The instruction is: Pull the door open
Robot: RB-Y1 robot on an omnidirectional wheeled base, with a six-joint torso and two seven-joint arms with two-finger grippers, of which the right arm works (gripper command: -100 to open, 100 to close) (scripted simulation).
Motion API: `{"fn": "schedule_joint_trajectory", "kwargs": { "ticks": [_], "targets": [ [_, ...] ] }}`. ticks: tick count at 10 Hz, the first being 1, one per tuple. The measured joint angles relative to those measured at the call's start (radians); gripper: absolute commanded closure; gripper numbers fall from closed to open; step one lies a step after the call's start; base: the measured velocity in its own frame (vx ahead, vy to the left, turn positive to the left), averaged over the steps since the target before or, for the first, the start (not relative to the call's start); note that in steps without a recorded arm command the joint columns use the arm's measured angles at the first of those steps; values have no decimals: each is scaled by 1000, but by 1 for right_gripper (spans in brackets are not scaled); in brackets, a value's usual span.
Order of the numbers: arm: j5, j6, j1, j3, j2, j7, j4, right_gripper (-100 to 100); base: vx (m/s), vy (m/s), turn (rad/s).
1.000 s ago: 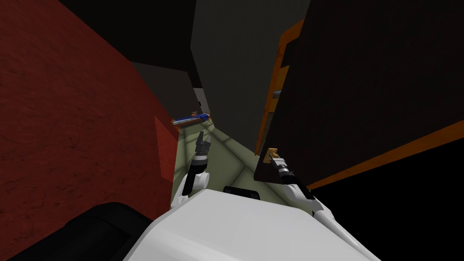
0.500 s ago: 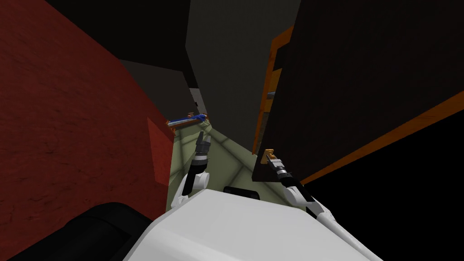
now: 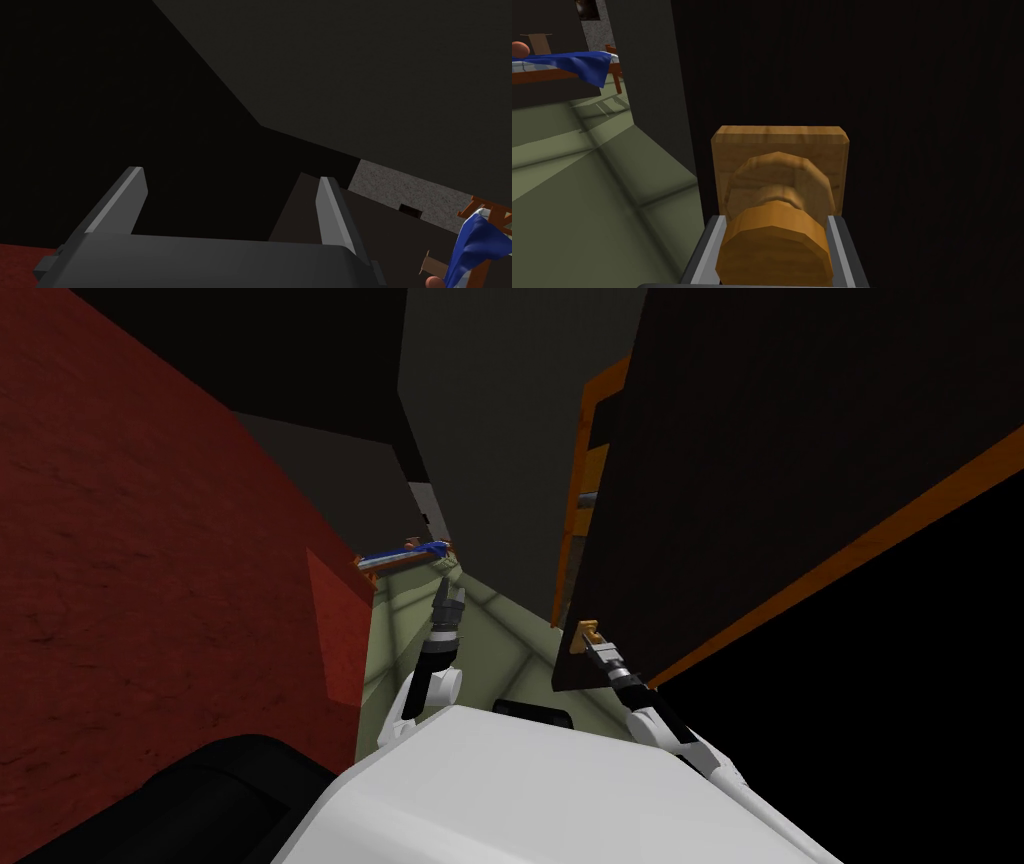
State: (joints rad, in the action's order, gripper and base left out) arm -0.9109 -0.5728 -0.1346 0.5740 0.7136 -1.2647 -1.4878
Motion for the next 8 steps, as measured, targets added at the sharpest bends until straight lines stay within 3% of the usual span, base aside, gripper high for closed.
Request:
{"fn": "schedule_joint_trajectory", "kwargs": {
  "ticks": [2,4,6,8],
  "targets": [
    [-8,-19,-4,52,28,-10,-27,100,-12,-79,-109],
    [-12,-24,-11,74,38,-10,-42,100,-4,26,-9],
    [-2,-63,-20,81,55,-23,-23,100,18,109,-55],
    [12,-122,-34,95,75,-38,-4,100,13,122,-20]
  ]
}}
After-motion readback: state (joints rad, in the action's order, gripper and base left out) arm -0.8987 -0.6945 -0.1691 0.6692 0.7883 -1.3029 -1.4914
